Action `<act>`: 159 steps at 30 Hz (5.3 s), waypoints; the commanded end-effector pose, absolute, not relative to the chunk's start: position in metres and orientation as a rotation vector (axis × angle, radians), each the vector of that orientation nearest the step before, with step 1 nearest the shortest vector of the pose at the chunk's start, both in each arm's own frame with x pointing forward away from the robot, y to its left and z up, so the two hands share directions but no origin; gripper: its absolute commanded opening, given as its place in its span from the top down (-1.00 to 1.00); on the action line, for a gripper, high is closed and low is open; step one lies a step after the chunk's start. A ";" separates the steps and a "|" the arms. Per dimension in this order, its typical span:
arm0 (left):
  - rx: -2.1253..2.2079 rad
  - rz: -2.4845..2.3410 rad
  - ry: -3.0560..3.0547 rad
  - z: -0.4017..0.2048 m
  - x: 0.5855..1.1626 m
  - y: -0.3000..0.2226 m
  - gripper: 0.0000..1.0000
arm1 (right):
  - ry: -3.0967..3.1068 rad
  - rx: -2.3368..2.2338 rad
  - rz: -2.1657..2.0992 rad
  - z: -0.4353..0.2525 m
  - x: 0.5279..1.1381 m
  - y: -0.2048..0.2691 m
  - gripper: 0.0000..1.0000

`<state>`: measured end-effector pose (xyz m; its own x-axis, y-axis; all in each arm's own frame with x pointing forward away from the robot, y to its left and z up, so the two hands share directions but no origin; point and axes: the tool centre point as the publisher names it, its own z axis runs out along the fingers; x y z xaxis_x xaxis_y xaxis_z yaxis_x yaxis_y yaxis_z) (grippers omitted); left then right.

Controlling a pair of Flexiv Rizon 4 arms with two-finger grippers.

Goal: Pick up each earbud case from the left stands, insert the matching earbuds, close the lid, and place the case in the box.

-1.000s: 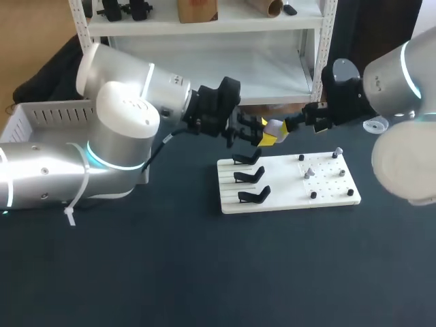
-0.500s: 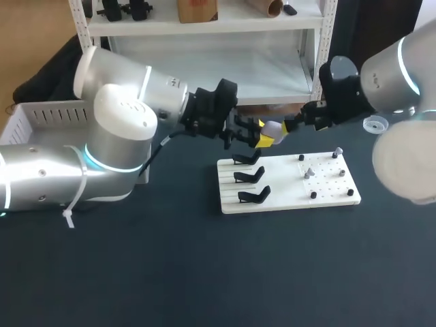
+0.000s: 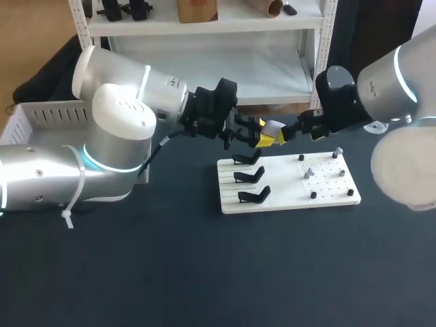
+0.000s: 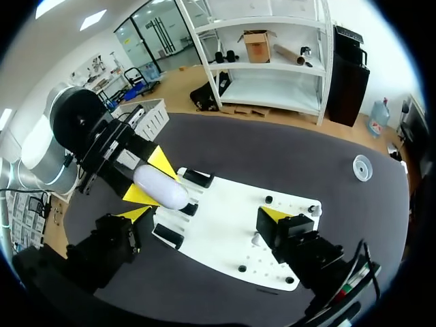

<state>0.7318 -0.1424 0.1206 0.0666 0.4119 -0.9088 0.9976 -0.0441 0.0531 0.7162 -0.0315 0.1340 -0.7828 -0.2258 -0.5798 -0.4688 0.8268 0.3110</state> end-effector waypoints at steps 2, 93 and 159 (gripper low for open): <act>1.560 -0.947 1.449 0.121 0.727 -0.141 1.00 | 2.473 -0.516 0.613 0.134 0.721 -0.029 -1.00; 1.167 -1.143 1.302 0.214 0.717 -0.093 1.00 | 2.793 -0.756 0.041 0.055 0.750 -0.158 -1.00; 1.167 -1.143 1.302 0.214 0.717 -0.093 1.00 | 2.970 -0.635 -0.047 0.027 0.781 -0.153 0.36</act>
<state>0.7191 -0.0929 0.2143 -0.0302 0.0481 -0.9984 0.9964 0.0807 -0.0262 0.7797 -0.1532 0.0274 -0.9063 -0.4112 -0.0976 -0.4081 0.9115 -0.0509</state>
